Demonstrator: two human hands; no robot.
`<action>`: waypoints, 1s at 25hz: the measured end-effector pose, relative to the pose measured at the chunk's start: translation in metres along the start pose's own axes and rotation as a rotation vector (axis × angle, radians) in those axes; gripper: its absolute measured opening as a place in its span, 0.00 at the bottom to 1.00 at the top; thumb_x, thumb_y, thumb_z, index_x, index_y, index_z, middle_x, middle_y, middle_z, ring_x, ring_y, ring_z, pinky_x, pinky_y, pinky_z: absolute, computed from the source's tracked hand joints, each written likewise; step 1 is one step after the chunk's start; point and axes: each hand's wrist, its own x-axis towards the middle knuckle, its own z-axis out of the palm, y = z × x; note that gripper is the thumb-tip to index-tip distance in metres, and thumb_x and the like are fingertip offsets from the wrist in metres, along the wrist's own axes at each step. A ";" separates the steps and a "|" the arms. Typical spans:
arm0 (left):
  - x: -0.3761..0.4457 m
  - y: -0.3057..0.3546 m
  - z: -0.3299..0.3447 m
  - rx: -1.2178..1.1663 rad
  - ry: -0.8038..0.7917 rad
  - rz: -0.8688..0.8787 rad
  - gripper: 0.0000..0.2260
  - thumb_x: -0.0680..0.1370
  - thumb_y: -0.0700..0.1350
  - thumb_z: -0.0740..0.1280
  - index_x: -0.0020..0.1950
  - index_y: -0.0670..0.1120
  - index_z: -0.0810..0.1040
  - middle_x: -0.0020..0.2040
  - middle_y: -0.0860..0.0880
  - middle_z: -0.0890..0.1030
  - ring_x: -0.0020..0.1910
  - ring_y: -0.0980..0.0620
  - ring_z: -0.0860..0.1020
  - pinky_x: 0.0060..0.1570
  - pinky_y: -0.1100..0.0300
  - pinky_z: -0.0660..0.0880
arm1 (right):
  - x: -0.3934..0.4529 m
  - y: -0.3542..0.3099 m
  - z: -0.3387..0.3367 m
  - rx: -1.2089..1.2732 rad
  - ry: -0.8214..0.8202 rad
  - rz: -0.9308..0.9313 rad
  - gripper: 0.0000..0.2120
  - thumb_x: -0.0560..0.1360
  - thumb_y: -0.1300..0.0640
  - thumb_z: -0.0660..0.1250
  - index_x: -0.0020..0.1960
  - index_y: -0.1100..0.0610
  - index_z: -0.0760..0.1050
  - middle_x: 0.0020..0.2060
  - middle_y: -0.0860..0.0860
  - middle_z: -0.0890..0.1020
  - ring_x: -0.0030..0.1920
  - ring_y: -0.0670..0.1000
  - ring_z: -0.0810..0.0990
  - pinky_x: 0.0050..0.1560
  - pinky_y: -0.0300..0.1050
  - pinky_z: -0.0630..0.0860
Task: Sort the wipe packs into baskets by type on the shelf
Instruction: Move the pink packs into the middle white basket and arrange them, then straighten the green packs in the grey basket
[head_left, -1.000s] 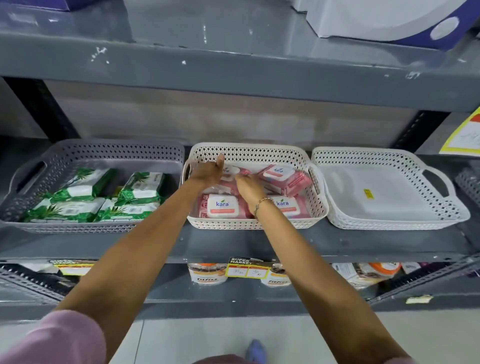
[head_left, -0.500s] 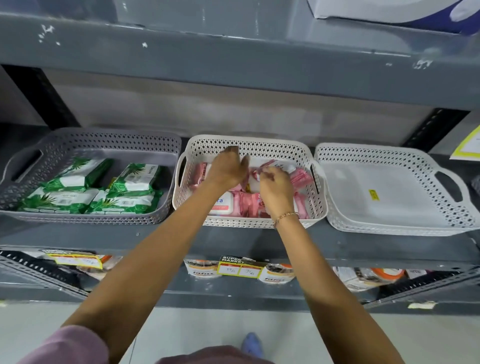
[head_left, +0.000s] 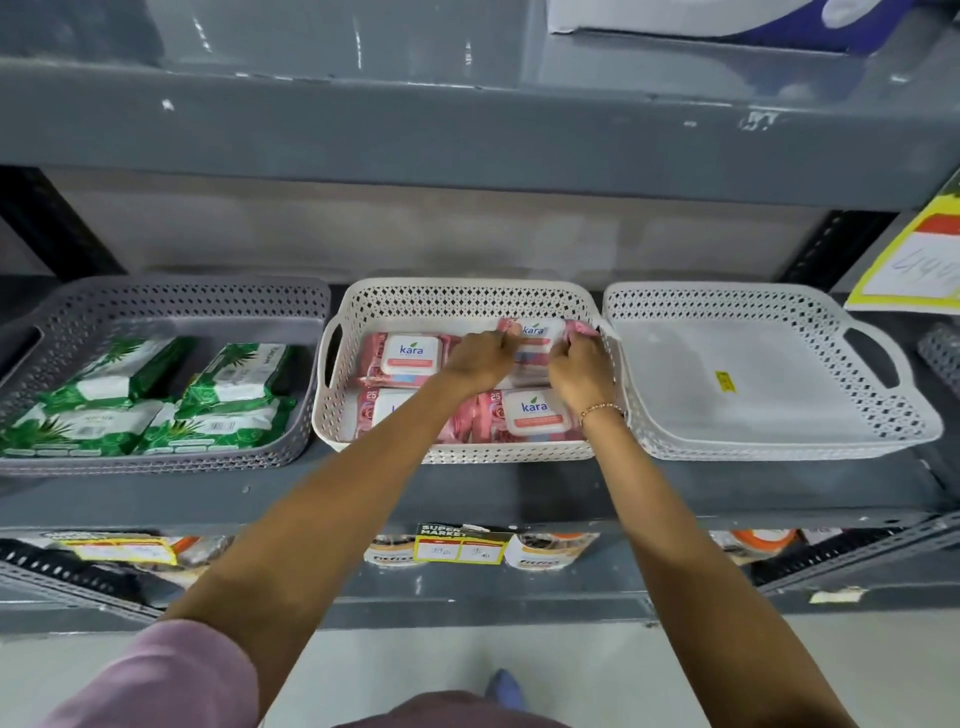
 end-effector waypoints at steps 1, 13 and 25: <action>-0.001 0.003 0.001 0.033 0.027 -0.009 0.26 0.83 0.53 0.43 0.49 0.39 0.76 0.31 0.46 0.73 0.34 0.48 0.75 0.39 0.59 0.70 | 0.005 0.001 -0.005 -0.028 -0.019 -0.026 0.14 0.79 0.60 0.52 0.52 0.62 0.76 0.48 0.59 0.79 0.45 0.57 0.78 0.43 0.41 0.67; -0.033 0.001 0.006 0.000 0.181 -0.031 0.22 0.82 0.46 0.51 0.32 0.39 0.73 0.28 0.45 0.73 0.29 0.50 0.73 0.49 0.54 0.77 | 0.009 0.015 -0.012 -0.194 -0.151 -0.050 0.17 0.78 0.64 0.53 0.30 0.57 0.63 0.31 0.54 0.72 0.35 0.55 0.70 0.31 0.41 0.62; -0.114 -0.190 -0.145 -0.141 0.676 -0.116 0.11 0.78 0.40 0.61 0.54 0.44 0.81 0.53 0.44 0.84 0.50 0.47 0.82 0.54 0.54 0.77 | -0.117 -0.166 0.083 0.402 -0.298 -0.453 0.12 0.76 0.63 0.60 0.57 0.60 0.79 0.51 0.55 0.85 0.50 0.52 0.83 0.52 0.35 0.75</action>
